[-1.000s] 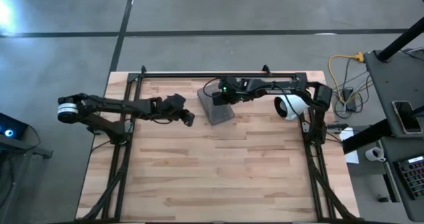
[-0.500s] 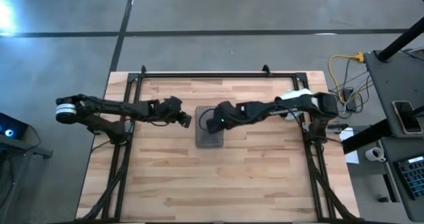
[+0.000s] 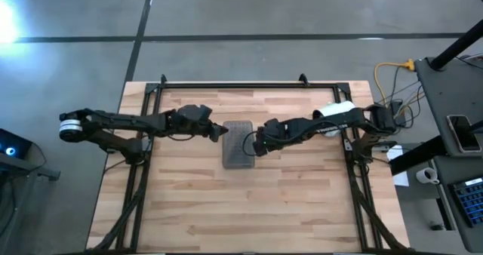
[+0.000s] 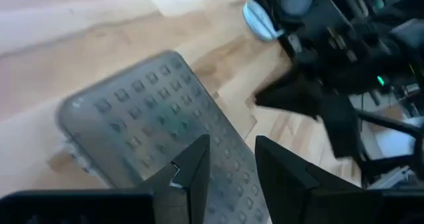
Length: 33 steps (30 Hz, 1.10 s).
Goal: Pick & place school supplies into a supply box
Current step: Close the black supply box
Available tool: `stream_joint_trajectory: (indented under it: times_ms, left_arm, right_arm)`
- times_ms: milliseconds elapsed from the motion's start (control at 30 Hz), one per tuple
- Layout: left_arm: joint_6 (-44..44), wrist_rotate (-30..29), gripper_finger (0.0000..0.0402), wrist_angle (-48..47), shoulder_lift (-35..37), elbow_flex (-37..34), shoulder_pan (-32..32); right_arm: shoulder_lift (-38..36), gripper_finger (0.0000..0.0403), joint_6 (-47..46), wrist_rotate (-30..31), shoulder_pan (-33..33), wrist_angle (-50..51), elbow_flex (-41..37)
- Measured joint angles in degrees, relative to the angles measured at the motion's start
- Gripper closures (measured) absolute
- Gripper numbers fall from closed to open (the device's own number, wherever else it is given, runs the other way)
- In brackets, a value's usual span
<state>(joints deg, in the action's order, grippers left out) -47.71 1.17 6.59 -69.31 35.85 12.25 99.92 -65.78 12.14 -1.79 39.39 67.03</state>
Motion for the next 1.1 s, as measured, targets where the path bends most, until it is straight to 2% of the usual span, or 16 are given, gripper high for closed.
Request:
stream_joint_trajectory:
  times_ms: [200,300,533,633,900,1100]
  left_arm:
    - [-1.45,0.68,0.0297,1.28,-9.14,5.25,-3.97]
    - [-1.04,0.55,0.0297,0.09,-14.12,8.53,-5.52]
    - [2.05,-0.12,0.0297,-14.29,-22.44,16.37,-6.54]
    - [3.89,-0.20,0.0298,-18.29,-23.90,18.58,-6.88]
    - [4.38,0.02,0.0298,-20.22,-23.82,20.33,-7.10]
    - [4.72,-0.11,0.0298,-21.77,-23.44,20.29,-7.79]
  right_arm:
    - [0.20,0.0366,-2.02,-3.89,-3.80,-14.63,-5.85]
    - [0.36,0.0365,-1.95,-4.89,-4.44,-17.53,-6.26]
    - [2.89,0.0365,-2.86,-6.54,-4.64,-23.03,-7.40]
    - [4.62,0.0365,-3.23,-7.27,-4.54,-26.38,-7.86]
    - [7.72,0.0365,-4.56,-9.42,-4.69,-32.74,-8.04]
    - [8.42,0.0365,-7.55,-12.56,-5.29,-42.79,-10.38]
